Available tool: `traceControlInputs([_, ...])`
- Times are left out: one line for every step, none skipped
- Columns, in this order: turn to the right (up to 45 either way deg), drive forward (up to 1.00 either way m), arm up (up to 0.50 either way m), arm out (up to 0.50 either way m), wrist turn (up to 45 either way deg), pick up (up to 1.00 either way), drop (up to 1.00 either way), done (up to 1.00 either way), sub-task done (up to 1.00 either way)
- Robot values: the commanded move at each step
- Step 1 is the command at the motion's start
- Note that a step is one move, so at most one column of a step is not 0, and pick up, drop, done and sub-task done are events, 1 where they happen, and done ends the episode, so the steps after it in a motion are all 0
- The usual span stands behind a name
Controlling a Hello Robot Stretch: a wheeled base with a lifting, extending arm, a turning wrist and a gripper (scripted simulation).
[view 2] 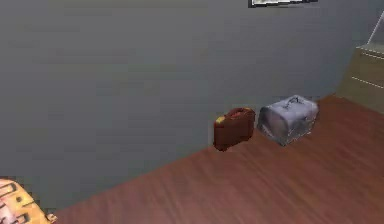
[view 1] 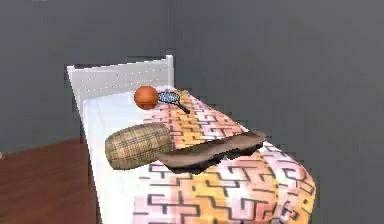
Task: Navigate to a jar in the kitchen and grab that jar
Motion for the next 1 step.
traceControlInputs([-45.0, 0.00, 0.00, 0.00, 0.0, 0.00, 0.00, 0.00, 0.00])
